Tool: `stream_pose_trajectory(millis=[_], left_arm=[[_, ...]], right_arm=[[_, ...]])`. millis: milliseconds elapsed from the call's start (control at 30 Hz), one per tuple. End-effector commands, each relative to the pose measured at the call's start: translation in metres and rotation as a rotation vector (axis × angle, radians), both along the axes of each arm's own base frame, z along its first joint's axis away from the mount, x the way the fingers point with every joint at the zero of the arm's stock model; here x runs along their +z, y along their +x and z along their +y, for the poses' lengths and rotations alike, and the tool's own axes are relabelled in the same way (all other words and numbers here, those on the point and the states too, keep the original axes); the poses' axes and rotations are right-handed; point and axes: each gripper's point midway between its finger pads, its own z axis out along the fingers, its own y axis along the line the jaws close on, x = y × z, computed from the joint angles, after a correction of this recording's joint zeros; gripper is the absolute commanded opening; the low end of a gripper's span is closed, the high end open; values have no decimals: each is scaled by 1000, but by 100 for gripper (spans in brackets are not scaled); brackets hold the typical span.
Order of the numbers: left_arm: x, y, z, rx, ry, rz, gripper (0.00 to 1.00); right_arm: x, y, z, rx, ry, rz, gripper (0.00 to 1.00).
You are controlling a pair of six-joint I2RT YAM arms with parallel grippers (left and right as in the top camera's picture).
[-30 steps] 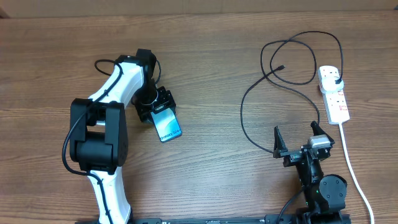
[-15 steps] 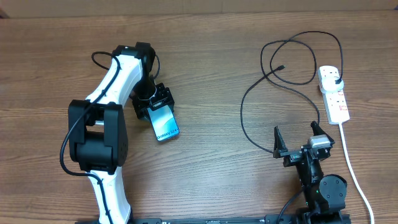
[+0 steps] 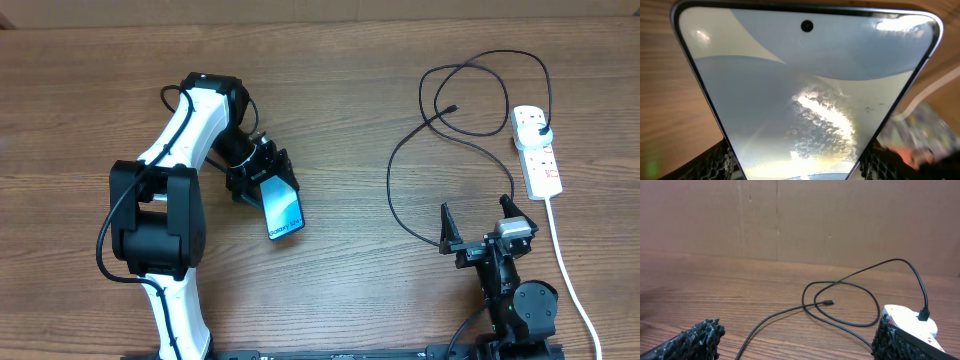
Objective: Plug charger to phone and switch on socket
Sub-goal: 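Tilt the held phone upright with the left gripper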
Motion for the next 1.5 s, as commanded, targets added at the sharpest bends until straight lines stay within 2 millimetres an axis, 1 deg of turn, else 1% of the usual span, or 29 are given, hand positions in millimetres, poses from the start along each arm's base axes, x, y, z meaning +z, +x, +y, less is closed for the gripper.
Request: stream_pose_trajectory(millis=[0,133,300,667,867,1100,1300,1467], left_arm=[[26,3,-27,-13,-208,-29,52],[33,-2,-31,-2,-245,-1,52],[43,-3,-39,30,-307,24,53],[50,-16,-37,22,-309,86,52],[58,-24,-38,26,-326,130,52],[66,-20,-46,61,-384,135,52],[67,-19,-47,74,-387,143,52],[72,-17,-51,96,-421,147,52]], right_arm=[[-2,0,-1,-6,-1,-4,100],[-2,0,-1,-6,-1,-4,100],[-2,0,-1,-6,-1,-4,100],[-2,0,-1,-6,-1,-4,100],[-2,0,-1,-6,-1,-4,100],[-2,0,-1,-6,-1,-4,100],[-2,0,-1,-6,-1,-4,100],[-2,0,-1,-6,-1,-4,100]])
